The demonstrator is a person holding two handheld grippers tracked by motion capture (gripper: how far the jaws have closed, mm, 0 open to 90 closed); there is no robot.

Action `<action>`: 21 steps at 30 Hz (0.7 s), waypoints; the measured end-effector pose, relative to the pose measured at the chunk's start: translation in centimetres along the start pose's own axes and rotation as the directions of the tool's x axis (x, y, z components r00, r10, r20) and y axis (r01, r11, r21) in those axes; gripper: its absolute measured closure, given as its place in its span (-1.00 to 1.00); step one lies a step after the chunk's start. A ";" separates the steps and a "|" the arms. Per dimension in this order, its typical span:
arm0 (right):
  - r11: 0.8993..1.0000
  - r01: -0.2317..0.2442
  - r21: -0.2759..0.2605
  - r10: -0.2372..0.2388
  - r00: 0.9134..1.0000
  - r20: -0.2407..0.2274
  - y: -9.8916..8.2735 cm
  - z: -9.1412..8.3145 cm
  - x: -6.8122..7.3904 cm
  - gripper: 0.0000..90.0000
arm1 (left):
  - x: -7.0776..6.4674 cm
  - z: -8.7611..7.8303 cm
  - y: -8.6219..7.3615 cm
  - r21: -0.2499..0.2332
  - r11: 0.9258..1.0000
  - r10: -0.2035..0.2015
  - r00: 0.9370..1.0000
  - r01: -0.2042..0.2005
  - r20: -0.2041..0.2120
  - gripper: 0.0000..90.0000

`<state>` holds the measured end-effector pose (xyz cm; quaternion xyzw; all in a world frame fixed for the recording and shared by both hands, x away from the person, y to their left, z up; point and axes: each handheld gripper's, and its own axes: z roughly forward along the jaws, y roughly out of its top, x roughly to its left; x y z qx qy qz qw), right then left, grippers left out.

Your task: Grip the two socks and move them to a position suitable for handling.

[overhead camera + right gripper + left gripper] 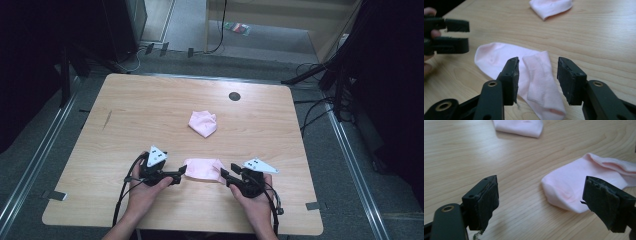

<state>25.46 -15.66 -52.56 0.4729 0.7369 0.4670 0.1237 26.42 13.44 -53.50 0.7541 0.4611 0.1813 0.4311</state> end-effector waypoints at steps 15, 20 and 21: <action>0.987 0.126 0.102 -0.135 0.987 0.085 -1.1 1.2 -0.5 0.86 | 0.4 1.2 -1.0 0.122 0.992 -0.061 0.981 0.039 0.186 0.99; 0.997 0.040 0.069 -0.043 0.998 0.040 -0.6 0.5 -1.4 0.87 | 1.1 0.0 -1.1 0.110 0.993 -0.050 0.978 0.028 0.202 1.00; 0.998 0.021 0.066 -0.023 0.999 0.031 -0.6 0.3 -1.6 0.87 | 1.3 -0.4 -1.2 0.107 0.994 -0.049 0.977 0.027 0.206 1.00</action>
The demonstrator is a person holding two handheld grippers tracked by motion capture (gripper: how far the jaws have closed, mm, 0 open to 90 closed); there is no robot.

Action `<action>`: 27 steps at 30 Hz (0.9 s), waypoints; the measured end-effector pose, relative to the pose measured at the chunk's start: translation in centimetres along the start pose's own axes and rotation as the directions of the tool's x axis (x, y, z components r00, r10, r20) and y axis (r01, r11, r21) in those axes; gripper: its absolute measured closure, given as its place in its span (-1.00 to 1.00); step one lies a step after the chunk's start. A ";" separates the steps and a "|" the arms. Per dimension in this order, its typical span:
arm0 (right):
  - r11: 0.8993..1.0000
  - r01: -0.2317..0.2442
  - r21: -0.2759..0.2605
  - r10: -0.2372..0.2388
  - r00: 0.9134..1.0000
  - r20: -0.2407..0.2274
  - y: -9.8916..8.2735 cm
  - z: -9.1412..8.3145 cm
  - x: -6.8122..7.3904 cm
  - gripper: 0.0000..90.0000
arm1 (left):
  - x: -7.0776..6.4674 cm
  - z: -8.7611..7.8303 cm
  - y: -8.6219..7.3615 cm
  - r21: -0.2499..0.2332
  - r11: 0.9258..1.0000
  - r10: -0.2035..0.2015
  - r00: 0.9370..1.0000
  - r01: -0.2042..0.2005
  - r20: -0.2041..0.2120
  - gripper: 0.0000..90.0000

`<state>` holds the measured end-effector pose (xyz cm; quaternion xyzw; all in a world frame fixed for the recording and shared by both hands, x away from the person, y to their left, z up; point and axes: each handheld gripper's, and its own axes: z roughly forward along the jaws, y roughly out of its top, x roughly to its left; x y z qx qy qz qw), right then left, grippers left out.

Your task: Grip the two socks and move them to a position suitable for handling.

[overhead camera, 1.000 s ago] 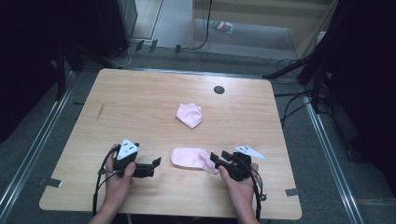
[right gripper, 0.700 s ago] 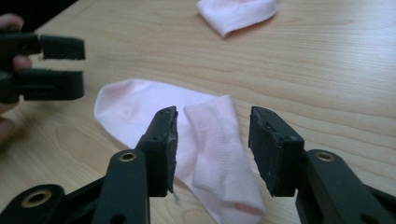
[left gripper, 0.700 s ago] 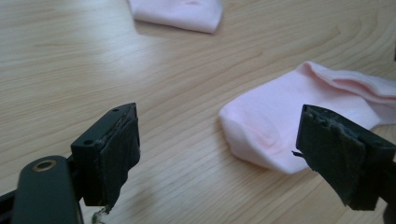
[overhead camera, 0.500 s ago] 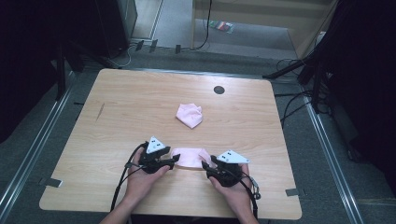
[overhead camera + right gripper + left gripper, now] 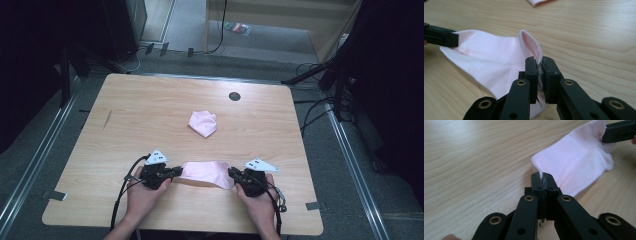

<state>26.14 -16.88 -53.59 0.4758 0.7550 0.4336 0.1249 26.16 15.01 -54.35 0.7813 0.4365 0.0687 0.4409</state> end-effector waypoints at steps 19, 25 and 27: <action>0.994 -0.110 0.006 0.110 0.993 -0.031 -0.7 -0.1 -1.6 0.74 | 0.6 -2.7 -2.3 -0.005 1.000 -0.011 1.000 0.011 0.002 1.00; 0.996 -0.083 -0.023 0.081 0.995 -0.062 -0.6 -0.3 -0.9 0.31 | 0.7 -2.8 -3.0 0.000 1.000 -0.009 1.000 0.009 0.005 0.99; 0.999 -0.037 -0.032 0.034 0.996 -0.081 -0.5 -0.2 0.0 0.15 | 0.8 -2.8 -3.0 -0.008 1.000 -0.007 1.000 0.007 0.003 0.99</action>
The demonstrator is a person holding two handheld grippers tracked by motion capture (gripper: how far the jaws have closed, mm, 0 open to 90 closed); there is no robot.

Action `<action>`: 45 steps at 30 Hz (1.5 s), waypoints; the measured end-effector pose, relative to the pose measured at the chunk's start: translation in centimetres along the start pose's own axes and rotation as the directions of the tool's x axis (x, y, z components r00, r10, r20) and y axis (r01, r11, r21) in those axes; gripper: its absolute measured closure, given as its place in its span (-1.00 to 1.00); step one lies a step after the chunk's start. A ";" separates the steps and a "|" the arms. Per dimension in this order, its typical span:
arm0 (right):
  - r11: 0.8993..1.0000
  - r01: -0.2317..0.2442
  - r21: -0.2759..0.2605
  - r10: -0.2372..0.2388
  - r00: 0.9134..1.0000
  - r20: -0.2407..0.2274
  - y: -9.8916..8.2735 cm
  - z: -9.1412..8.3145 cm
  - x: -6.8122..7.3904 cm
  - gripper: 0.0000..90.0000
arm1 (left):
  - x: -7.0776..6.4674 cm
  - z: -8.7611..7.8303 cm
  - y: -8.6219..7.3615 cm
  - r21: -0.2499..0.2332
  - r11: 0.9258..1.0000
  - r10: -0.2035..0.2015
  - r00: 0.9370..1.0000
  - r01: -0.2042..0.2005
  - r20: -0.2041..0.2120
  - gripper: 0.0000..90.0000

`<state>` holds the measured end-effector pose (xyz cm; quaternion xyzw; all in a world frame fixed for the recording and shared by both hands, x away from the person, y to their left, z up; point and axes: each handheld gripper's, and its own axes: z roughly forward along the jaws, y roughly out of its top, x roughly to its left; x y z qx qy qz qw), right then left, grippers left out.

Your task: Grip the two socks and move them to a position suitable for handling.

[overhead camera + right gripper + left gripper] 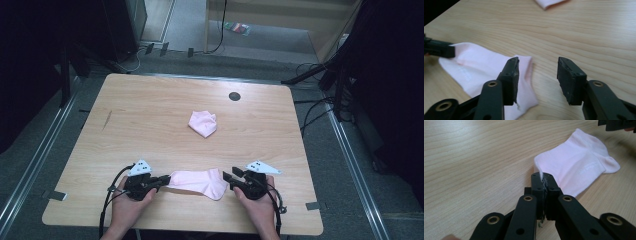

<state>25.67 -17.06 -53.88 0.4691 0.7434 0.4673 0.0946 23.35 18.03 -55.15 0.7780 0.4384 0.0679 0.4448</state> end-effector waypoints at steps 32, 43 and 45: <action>0.988 0.077 0.132 -0.071 0.996 -0.047 -1.1 1.5 1.6 0.87 | 0.5 0.0 -0.1 0.032 0.999 0.005 1.000 -0.006 0.009 1.00; 0.975 0.201 0.096 -0.201 0.979 -0.016 -1.9 1.6 3.5 0.35 | 0.4 0.1 -0.3 0.029 1.000 0.003 1.000 -0.004 0.016 0.99; 0.962 0.256 0.098 -0.261 0.965 0.038 -2.2 1.5 4.0 0.45 | 0.4 0.1 -0.3 0.030 1.000 0.002 1.000 -0.003 0.018 0.99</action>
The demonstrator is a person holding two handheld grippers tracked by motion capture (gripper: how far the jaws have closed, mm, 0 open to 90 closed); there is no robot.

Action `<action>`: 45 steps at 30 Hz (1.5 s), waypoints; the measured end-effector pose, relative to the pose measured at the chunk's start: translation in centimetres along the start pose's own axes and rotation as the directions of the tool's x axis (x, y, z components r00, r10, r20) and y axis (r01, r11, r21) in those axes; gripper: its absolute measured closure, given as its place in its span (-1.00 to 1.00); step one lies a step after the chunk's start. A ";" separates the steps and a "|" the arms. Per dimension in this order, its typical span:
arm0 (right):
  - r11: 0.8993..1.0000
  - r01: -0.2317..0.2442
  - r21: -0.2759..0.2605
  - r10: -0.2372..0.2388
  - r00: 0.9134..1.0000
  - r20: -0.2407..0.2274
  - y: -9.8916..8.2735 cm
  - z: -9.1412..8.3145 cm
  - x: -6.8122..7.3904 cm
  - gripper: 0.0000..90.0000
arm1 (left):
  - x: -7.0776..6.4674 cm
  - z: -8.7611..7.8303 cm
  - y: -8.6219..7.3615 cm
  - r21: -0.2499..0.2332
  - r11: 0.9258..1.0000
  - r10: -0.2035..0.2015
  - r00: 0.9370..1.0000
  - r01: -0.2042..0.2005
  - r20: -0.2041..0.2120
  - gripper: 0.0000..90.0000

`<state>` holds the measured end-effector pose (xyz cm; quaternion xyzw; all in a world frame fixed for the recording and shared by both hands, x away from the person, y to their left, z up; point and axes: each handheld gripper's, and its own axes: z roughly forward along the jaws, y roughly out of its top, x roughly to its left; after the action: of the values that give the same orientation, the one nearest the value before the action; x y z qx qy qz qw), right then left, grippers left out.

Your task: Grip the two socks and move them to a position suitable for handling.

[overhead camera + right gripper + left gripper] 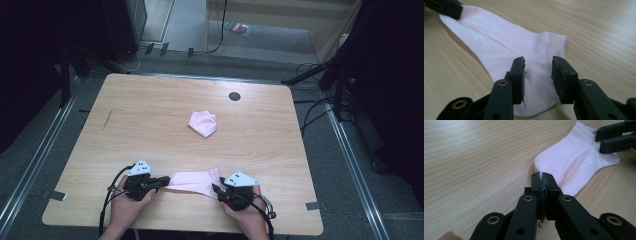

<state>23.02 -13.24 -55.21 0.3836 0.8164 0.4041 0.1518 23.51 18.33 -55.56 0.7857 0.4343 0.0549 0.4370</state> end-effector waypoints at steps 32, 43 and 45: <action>0.978 -0.143 -0.155 0.148 0.989 0.024 7.0 0.7 -5.0 0.00 | 4.8 -3.7 0.8 -0.337 0.938 -0.139 0.979 0.082 -0.148 -1.00; 0.987 -0.098 -0.130 0.110 0.990 0.087 10.5 4.6 -5.9 -0.06 | 5.1 -3.2 0.4 -0.321 0.944 -0.139 0.975 0.078 -0.172 -1.00; 0.987 -0.098 -0.125 0.109 0.990 0.089 11.0 5.1 -6.0 -0.08 | 5.2 -3.1 0.4 -0.315 0.946 -0.138 0.976 0.079 -0.170 -1.00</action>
<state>35.34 -10.80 -50.26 0.4345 0.7613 0.4410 0.1925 25.51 24.02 -54.91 0.6744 0.5030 0.1722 0.5124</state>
